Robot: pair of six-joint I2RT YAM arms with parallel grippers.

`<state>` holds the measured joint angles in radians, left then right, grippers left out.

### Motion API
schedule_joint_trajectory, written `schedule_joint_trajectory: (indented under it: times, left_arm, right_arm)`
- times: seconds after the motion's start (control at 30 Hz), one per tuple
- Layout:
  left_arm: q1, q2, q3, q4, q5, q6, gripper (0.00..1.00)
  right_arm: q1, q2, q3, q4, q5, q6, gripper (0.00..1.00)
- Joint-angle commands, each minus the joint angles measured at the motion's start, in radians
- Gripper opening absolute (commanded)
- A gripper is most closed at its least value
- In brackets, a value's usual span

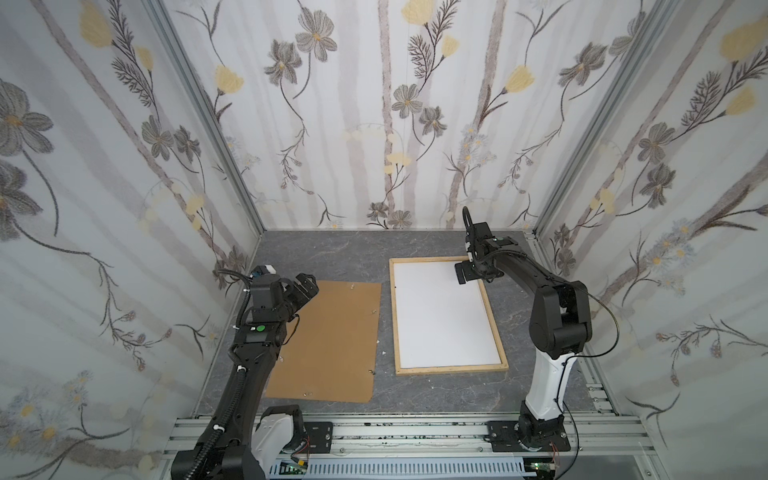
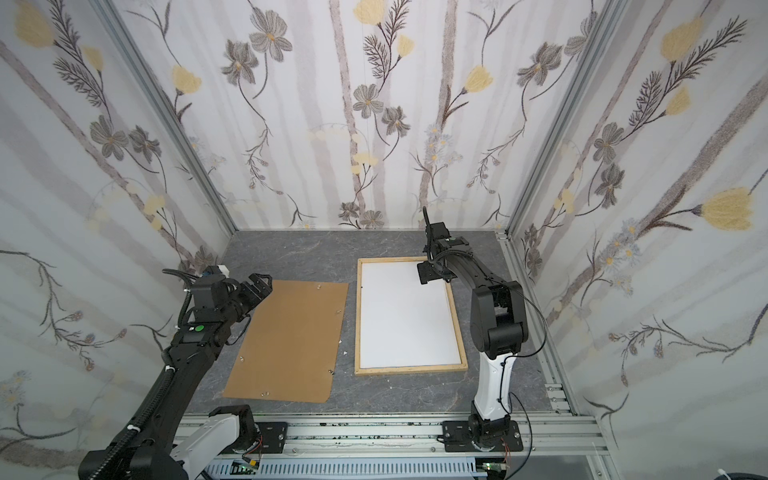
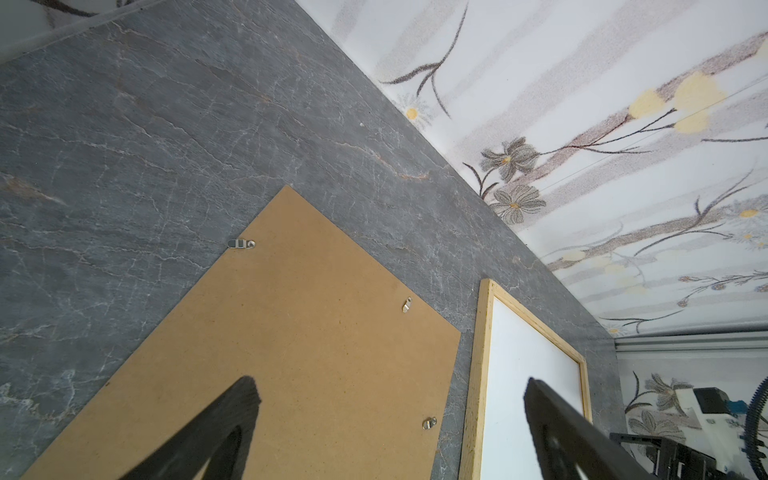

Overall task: Put the photo into the frame
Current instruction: 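Release the white sheet and raise the right gripper above the frame, then move the right gripper over to the brown hardboard backing's edge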

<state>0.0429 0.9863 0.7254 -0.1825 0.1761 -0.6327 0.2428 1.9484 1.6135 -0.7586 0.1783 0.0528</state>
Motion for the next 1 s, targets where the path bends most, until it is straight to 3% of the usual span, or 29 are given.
schedule_joint_trajectory:
  times: [0.0, 0.43, 0.63, 0.83, 0.97]
  left_arm:
    - [0.0, 0.002, -0.003, 0.028, -0.009, -0.007, 1.0]
    - [-0.047, 0.046, -0.012, 0.03, -0.02, 0.011, 1.0]
    - [-0.071, 0.095, -0.032, 0.064, -0.026, 0.008, 1.0]
    - [-0.081, 0.164, -0.062, 0.117, -0.016, -0.007, 1.0]
    - [-0.078, 0.203, -0.085, 0.164, -0.041, -0.015, 1.0]
  right_arm:
    - [-0.002, -0.036, -0.027, 0.041, -0.055, 0.018, 1.0]
    - [-0.001, -0.13, -0.173, 0.184, -0.236, 0.119, 1.0]
    - [0.008, -0.203, -0.252, 0.302, -0.519, 0.174, 1.0]
    - [0.112, -0.233, -0.284, 0.398, -0.648, 0.239, 1.0]
    - [0.236, -0.203, -0.264, 0.43, -0.657, 0.271, 1.0]
